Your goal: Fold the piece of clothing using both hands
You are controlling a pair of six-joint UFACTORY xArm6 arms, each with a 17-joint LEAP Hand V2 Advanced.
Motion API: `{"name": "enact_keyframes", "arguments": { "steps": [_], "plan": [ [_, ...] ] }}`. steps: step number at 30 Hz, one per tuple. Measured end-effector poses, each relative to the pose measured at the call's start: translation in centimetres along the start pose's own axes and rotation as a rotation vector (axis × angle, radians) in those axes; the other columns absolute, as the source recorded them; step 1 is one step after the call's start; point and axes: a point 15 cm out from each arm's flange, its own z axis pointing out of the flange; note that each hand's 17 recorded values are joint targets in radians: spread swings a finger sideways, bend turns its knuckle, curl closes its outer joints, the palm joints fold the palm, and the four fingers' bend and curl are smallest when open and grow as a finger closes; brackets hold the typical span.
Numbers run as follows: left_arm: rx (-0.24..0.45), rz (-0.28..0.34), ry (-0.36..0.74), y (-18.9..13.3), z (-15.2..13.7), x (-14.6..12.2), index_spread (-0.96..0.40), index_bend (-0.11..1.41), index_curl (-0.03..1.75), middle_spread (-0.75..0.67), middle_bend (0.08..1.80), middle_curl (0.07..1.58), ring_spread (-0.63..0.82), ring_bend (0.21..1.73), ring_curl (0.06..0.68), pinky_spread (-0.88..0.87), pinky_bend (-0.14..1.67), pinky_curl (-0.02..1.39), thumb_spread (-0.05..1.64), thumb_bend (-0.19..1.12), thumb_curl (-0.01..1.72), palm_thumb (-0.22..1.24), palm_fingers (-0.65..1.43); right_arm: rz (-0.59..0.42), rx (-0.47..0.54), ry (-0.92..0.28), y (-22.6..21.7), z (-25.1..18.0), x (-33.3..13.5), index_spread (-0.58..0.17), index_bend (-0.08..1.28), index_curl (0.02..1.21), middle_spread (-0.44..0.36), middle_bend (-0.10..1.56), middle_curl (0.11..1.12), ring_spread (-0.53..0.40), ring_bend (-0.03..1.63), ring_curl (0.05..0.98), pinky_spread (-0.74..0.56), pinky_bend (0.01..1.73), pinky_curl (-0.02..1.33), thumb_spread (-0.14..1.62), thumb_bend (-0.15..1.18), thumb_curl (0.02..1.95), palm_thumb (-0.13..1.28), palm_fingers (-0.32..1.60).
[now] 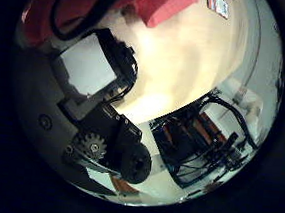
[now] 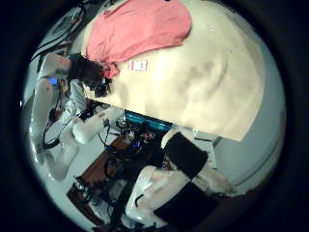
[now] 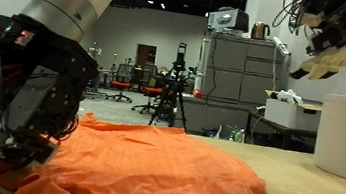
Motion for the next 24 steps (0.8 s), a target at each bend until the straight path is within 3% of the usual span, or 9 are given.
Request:
{"name": "enact_keyframes", "arguments": {
  "steps": [11, 20, 24],
  "plan": [
    [0.007, 0.001, -0.001, 0.2, -0.6, -0.3, -0.65, 0.4, 1.01, -0.51, 0.96, 0.94, -0.46, 1.29, 0.55, -0.69, 1.04, 0.56, 0.94, -0.02, 0.54, 0.82, 1.02, -0.09, 0.192, 0.036, -8.4, 6.9, -2.6, -0.337, 0.16, 0.29, -0.064, 0.27, 0.35, 0.011, 0.39, 0.288, 0.16, 0.21, 0.3, 1.04, -0.03, 0.31, 0.62, 0.36],
    [0.006, 0.0, 0.003, 0.6, -0.8, -0.6, -0.69, 0.32, 1.16, -0.53, 0.94, 0.96, -0.46, 1.29, 0.541, -0.69, 1.03, 0.56, 0.93, -0.02, 0.56, 0.81, 1.04, -0.133, 0.12, 0.041, -10.9, 9.6, -4.4, -0.33, 0.17, 0.3, -0.102, 0.28, 0.36, -0.079, 0.42, 0.286, 0.08, 0.21, 0.29, 0.98, -0.03, 0.31, 0.6, 0.39],
    [0.003, 0.003, 0.003, 0.9, -0.8, -0.7, -0.7, 0.28, 1.22, -0.54, 0.93, 0.96, -0.46, 1.29, 0.537, -0.69, 1.02, 0.56, 0.93, -0.02, 0.57, 0.81, 1.05, -0.164, 0.142, 0.051, -13.2, 10.5, -5.9, -0.332, 0.17, 0.3, -0.111, 0.28, 0.36, -0.113, 0.45, 0.286, 0.03, 0.23, 0.29, 0.97, -0.02, 0.32, 0.61, 0.43]
  ]
}}
